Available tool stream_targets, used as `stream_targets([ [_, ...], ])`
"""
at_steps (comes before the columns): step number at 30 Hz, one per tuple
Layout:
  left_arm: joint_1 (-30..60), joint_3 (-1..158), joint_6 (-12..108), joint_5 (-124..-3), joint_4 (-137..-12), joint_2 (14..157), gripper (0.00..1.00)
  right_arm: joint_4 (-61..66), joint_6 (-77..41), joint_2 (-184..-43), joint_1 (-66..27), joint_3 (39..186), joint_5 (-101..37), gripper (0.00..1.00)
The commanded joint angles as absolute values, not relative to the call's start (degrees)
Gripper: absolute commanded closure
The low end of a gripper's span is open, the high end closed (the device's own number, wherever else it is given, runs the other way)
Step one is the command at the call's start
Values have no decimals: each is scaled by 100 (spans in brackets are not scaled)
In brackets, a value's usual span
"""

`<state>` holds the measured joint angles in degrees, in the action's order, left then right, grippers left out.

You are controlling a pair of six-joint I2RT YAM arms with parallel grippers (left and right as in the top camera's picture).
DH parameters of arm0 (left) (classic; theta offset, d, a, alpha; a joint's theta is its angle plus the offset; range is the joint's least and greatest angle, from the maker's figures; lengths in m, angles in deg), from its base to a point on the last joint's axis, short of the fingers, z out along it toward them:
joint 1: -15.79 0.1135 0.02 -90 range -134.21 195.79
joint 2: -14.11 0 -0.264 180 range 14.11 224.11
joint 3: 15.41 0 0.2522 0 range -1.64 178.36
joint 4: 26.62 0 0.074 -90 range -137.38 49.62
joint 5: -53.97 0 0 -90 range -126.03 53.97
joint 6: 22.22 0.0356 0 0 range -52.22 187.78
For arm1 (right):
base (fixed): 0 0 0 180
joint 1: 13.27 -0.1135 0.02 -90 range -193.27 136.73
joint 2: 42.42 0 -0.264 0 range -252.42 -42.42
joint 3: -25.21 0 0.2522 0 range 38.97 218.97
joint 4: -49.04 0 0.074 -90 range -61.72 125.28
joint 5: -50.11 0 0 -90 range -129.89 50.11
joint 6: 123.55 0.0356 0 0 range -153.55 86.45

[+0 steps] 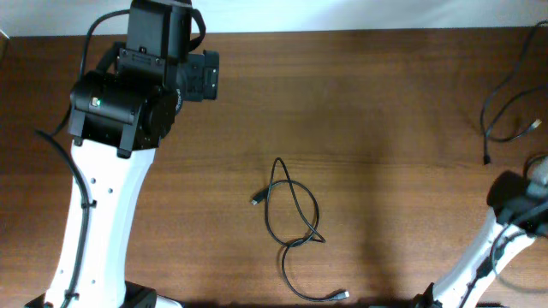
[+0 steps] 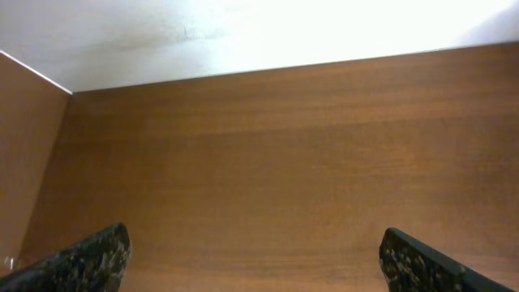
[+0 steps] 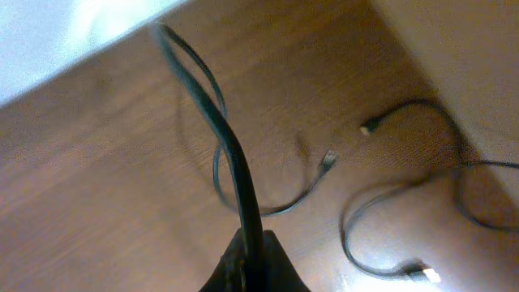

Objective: Untangle cables

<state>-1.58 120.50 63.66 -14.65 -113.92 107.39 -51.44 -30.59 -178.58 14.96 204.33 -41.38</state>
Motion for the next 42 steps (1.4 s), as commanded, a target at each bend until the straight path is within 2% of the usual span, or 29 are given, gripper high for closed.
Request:
stream_targets([
  [1,-140,12107,6292,-1491,-11464,10736,1,-4724,-3181,-19014,1526,20409,-4208,96],
  [5,-179,12107,6292,-1491,-11466,10734,1,-4213,-3184,-19652,1533,20409,-4213,96],
  [12,-179,12107,6294,-1489,-11466,10734,1,-2057,-3175,-19644,1465,20411,-3780,96],
  [15,-177,12107,6292,-1552,-11503,10734,1,-1008,-3535,-19648,1454,20409,-3799,96],
  [20,-177,12107,6292,-1550,-11501,10736,1,-121,-4259,-19694,1461,20278,-4230,96],
  [25,-177,12107,6292,-1545,-11497,10736,1,235,-4167,-20087,1445,19347,-4189,96],
  [31,-186,12107,6290,-1594,-11444,10736,1,1365,-4141,-20129,1450,17257,-4189,96],
  [32,-199,12107,6290,-1650,-11442,10736,1,1475,-4143,-20129,1443,17069,-4189,81],
  [33,-217,12107,6287,-1742,-11442,10736,1,1527,-4143,-20129,1443,16929,-4186,16],
  [34,-223,12107,6290,-1788,-11444,10739,1,1514,-4145,-20124,1445,16931,-4189,3],
  [38,-221,12107,6290,-1788,-11466,10739,1,1354,-4169,-19462,1437,17172,-4189,3],
  [42,-221,12107,6290,-1786,-11459,10739,1,-66,-4169,-18022,1225,17543,-3928,3],
])
